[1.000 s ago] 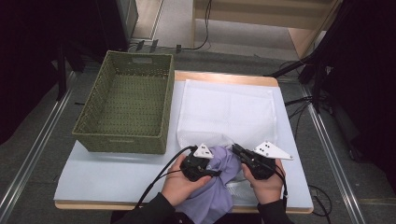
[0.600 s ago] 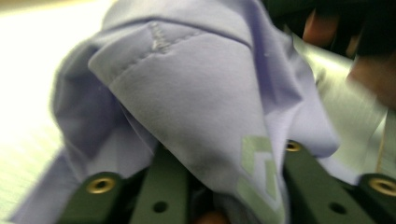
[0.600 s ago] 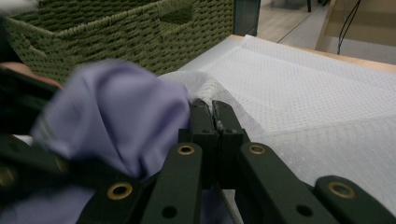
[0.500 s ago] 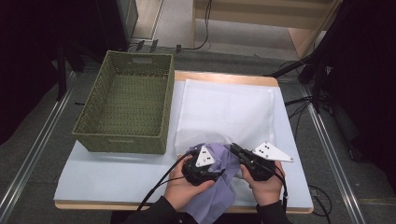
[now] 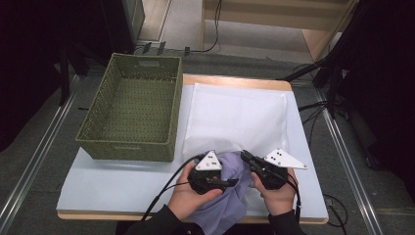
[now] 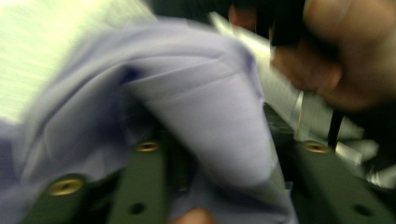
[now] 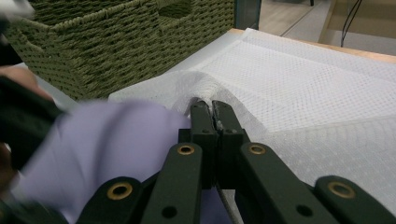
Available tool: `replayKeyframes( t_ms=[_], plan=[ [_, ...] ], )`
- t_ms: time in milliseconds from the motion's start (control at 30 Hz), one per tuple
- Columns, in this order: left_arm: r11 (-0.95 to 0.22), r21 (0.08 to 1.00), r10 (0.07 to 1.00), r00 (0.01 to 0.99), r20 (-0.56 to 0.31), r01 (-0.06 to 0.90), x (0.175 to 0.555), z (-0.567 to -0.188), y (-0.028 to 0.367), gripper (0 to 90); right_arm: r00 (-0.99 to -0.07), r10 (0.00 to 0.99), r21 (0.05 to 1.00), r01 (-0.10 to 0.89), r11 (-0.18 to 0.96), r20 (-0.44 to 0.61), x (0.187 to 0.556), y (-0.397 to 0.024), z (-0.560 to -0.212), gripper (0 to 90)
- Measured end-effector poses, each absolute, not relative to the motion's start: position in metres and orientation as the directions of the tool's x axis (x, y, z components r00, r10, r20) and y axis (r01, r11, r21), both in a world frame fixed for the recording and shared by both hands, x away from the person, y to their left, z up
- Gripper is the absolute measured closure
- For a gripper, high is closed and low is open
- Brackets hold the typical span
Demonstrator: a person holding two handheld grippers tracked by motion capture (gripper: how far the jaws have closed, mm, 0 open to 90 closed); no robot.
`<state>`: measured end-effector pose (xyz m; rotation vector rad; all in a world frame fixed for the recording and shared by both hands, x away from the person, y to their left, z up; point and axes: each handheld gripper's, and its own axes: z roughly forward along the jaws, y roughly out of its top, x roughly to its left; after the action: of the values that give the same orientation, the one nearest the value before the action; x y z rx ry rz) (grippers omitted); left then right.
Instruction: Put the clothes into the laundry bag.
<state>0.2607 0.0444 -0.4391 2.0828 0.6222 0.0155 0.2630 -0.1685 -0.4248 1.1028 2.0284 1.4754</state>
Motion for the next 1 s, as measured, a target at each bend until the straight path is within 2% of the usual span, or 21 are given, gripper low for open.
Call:
replayKeyframes(
  t_ms=[100,167,233,300,333,367,433,500,567,700,733,800,900,1000],
  plan=[
    [-0.502,0.746,0.438,0.872,-0.216,0.437,0.263,-0.447,0.034,77.4,-0.616,0.777,0.922,0.363,0.133,0.131,0.263,-0.167,-0.425,89.9],
    [-0.506,0.707,0.456,0.849,-0.267,0.495,0.273,-0.454,0.031,84.4,-0.621,0.77,0.923,0.366,0.118,0.148,0.262,-0.167,-0.424,89.9],
    [-0.49,0.711,0.469,0.84,-0.272,0.504,0.274,-0.453,0.031,86.1,-0.627,0.765,0.924,0.363,0.119,0.148,0.261,-0.168,-0.423,89.9],
    [-0.451,0.745,0.505,0.829,-0.241,0.492,0.276,-0.446,0.035,86.6,-0.628,0.764,0.925,0.362,0.116,0.149,0.261,-0.168,-0.422,89.9],
    [-0.409,0.772,0.532,0.814,-0.231,0.486,0.276,-0.442,0.038,87.1,-0.626,0.765,0.926,0.36,0.112,0.151,0.261,-0.169,-0.422,89.9],
    [-0.307,0.814,0.6,0.765,-0.236,0.492,0.279,-0.433,0.045,87.1,-0.625,0.765,0.926,0.361,0.109,0.153,0.26,-0.169,-0.421,89.9],
    [-0.266,0.827,0.636,0.735,-0.235,0.495,0.283,-0.431,0.048,86.0,-0.624,0.767,0.927,0.358,0.108,0.151,0.26,-0.169,-0.421,89.9],
    [-0.321,0.794,0.619,0.749,-0.237,0.516,0.288,-0.44,0.041,78.4,-0.624,0.767,0.928,0.356,0.113,0.146,0.26,-0.168,-0.421,89.9],
    [-0.402,0.749,0.571,0.784,-0.244,0.526,0.289,-0.451,0.033,61.7,-0.626,0.766,0.927,0.356,0.116,0.144,0.261,-0.168,-0.422,89.9],
    [-0.404,0.773,0.53,0.814,-0.239,0.49,0.282,-0.45,0.035,42.2,-0.62,0.771,0.926,0.361,0.115,0.146,0.261,-0.169,-0.423,89.9],
    [-0.392,0.779,0.522,0.815,-0.249,0.489,0.28,-0.447,0.039,42.2,-0.62,0.771,0.926,0.361,0.114,0.147,0.261,-0.17,-0.423,89.9],
    [-0.372,0.793,0.522,0.815,-0.252,0.483,0.278,-0.442,0.045,36.7,-0.618,0.772,0.925,0.363,0.113,0.149,0.262,-0.171,-0.424,89.8],
    [-0.325,0.818,0.507,0.818,-0.273,0.475,0.274,-0.434,0.055,37.4,-0.614,0.775,0.923,0.368,0.111,0.152,0.263,-0.172,-0.425,89.9],
    [-0.356,0.805,0.488,0.829,-0.272,0.474,0.271,-0.437,0.046,38.4,-0.616,0.773,0.923,0.369,0.112,0.152,0.263,-0.17,-0.425,89.9]
  ],
)
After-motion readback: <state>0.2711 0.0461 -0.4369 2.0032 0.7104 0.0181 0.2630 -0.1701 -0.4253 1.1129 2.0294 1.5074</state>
